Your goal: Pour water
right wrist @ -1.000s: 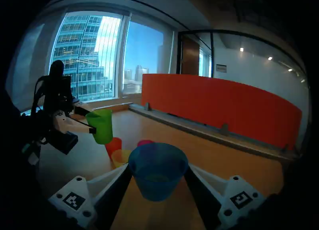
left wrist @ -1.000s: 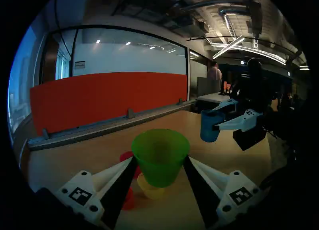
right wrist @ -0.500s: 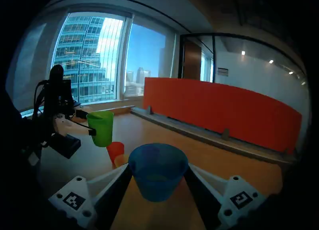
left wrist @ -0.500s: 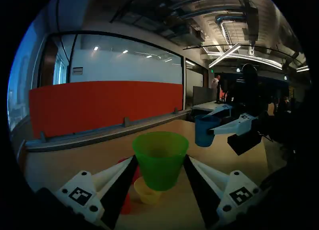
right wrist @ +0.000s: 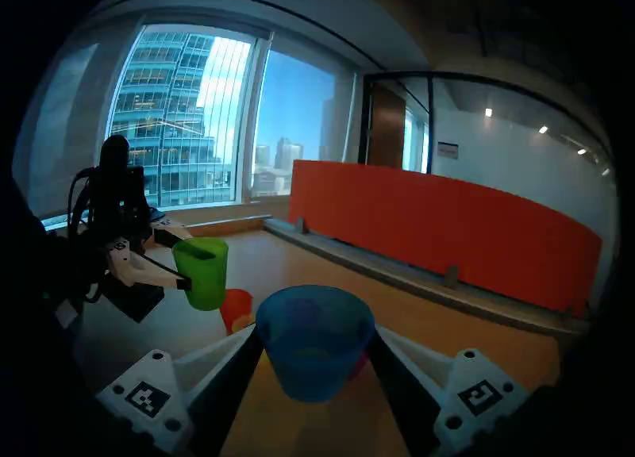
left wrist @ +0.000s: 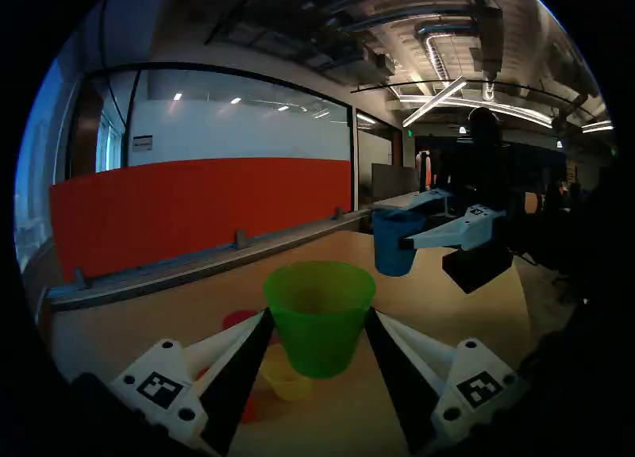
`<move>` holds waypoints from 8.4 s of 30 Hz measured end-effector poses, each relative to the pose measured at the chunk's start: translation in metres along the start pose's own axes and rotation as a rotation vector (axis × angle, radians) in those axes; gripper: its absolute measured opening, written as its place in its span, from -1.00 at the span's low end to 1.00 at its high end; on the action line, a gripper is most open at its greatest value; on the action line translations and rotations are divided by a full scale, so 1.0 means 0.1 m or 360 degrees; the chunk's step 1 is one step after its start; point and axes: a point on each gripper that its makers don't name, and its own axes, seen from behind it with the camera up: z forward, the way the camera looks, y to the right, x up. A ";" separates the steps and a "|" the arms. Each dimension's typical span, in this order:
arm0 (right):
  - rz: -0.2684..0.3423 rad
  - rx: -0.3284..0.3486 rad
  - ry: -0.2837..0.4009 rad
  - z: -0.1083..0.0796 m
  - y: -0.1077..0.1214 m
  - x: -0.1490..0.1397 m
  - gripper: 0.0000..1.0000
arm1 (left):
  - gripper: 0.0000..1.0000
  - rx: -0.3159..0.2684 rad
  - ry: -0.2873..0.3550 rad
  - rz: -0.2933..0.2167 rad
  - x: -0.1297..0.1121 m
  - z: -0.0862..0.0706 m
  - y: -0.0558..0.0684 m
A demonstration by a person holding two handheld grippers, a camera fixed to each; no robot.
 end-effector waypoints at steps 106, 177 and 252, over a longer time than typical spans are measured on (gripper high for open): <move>-0.1399 -0.0019 0.0219 0.51 -0.41 1.36 0.80 | 0.64 -0.0203 0.0090 0.0066 0.02 0.10 0.48; -0.1992 -0.0190 0.0279 0.59 -0.29 1.63 0.80 | 0.63 -0.0209 0.0089 0.0042 0.04 0.14 0.50; -0.2455 -0.0319 0.0344 0.56 -0.47 1.83 0.80 | 0.63 -0.0204 0.0102 0.0024 0.10 0.20 0.48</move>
